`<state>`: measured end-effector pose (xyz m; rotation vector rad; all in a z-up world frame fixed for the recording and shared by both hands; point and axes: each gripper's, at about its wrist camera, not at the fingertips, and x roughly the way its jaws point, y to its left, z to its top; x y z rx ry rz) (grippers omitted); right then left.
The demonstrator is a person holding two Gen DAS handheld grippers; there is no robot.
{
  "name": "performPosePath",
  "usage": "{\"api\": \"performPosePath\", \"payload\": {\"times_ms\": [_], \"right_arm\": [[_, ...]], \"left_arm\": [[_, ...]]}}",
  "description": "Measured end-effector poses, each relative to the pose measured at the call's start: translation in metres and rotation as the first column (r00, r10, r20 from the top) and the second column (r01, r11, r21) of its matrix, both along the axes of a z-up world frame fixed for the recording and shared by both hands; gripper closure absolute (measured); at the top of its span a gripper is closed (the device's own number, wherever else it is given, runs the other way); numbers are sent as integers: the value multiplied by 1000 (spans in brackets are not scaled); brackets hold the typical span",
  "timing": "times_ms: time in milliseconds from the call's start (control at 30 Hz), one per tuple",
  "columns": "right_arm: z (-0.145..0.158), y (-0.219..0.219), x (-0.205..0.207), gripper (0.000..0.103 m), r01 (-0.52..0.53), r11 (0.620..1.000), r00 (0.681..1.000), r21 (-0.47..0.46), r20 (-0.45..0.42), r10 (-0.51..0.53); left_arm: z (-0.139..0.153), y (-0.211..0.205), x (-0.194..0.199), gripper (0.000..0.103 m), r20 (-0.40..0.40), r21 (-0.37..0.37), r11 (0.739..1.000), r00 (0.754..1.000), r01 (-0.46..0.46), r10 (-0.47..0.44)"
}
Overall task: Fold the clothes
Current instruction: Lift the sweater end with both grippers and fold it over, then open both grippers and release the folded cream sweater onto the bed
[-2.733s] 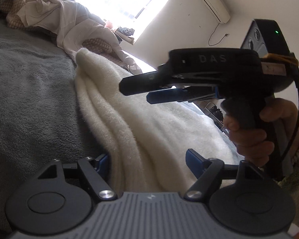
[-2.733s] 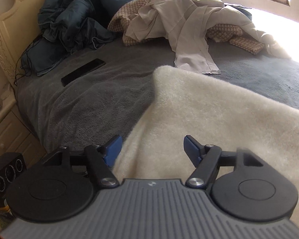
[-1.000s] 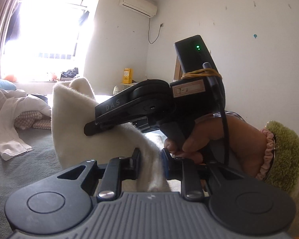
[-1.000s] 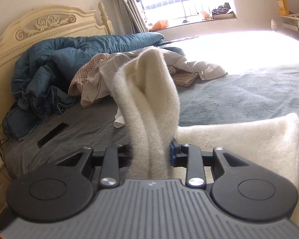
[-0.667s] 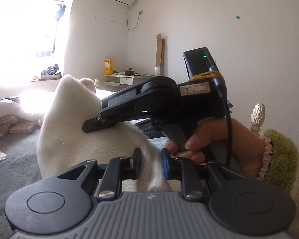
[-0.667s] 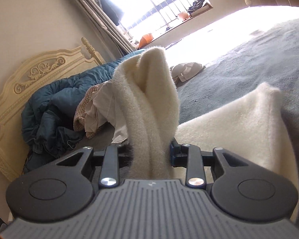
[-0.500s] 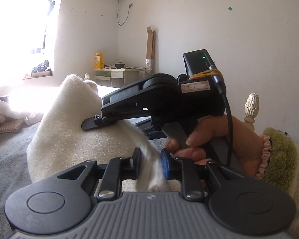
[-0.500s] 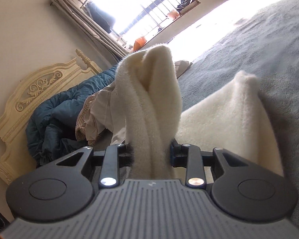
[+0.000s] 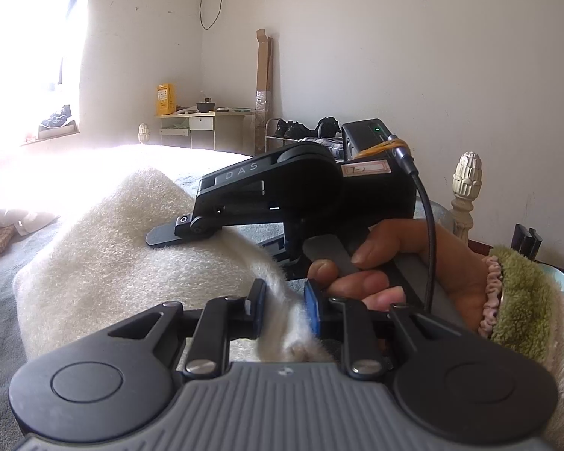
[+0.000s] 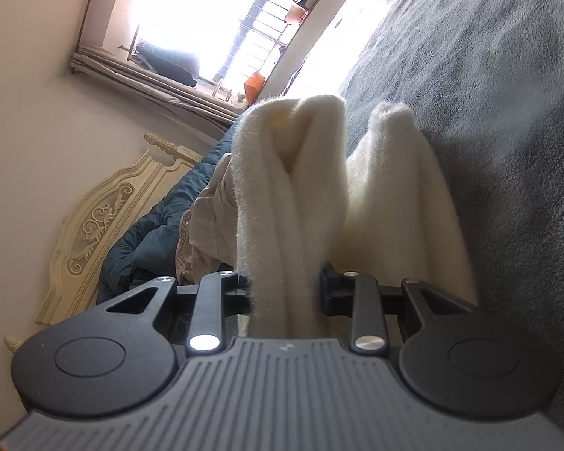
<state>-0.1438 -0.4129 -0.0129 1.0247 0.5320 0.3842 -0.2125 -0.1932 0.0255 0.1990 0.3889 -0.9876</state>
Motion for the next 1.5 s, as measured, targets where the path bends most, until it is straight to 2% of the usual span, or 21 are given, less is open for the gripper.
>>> {"api": "performPosePath", "payload": {"times_ms": [167, 367, 433, 533, 600, 633, 767, 900, 1000, 1067, 1167, 1267, 1300, 1400, 1467, 1500], "right_arm": [[-7, -7, 4, 75, 6, 999, 1000, 52, -8, -5], [-30, -15, 8, 75, 10, 986, 999, 164, -41, -3], [-32, -16, 8, 75, 7, 984, 999, 179, -44, 1], [-28, -15, 8, 75, 5, 984, 999, 179, -51, 4], [-25, -15, 7, 75, 3, 986, 998, 167, -55, 7], [-23, -15, 7, 75, 1, 987, 998, 158, -56, 8], [-23, -18, 9, 74, -11, 990, 997, 138, -68, 21], [-16, -29, 0, 70, 11, 992, 997, 123, -72, -2], [3, -44, -24, 67, 102, 994, 994, 31, -45, -101], [25, -47, -39, 65, 175, 982, 984, -65, -7, -176], [71, -30, -66, 66, 240, 927, 969, -290, 129, -210], [109, 3, -89, 66, 280, 820, 951, -500, 260, -166], [117, 19, -98, 66, 286, 766, 944, -576, 306, -123], [123, 59, -112, 67, 265, 652, 936, -711, 352, 4], [114, 80, -115, 67, 215, 592, 941, -777, 327, 88], [106, 85, -115, 68, 185, 577, 946, -796, 303, 115]], "left_arm": [[7, 0, -21, 80, -12, 8, 1000, 1000, 18, -18], [4, 6, -28, 67, -42, 13, 999, 998, 47, -46], [8, 17, -28, 63, -102, -22, 998, 993, 54, -56], [19, 42, -18, 61, -254, -128, 991, 965, 40, -72], [28, 66, -13, 58, -308, -207, 978, 949, 0, -65], [30, 76, -12, 57, -304, -224, 974, 951, -25, -45], [30, 102, 3, 55, -281, -218, 965, 956, -144, 80], [14, 119, 20, 55, -307, -172, 949, 930, -264, 203], [0, 126, 24, 55, -355, -167, 941, 908, -295, 222], [-3, 129, 21, 55, -370, -180, 937, 903, -298, 216], [-3, 135, 17, 55, -370, -200, 931, 903, -305, 216], [-4, 139, 15, 55, -351, -194, 923, 902, -331, 250], [-6, 140, 14, 55, -347, -186, 921, 900, -342, 264], [-14, 144, 12, 55, -365, -155, 918, 885, -364, 289], [-21, 144, 10, 55, -385, -146, 920, 878, -364, 286], [-23, 142, 8, 55, -386, -146, 920, 878, -363, 285]]}}
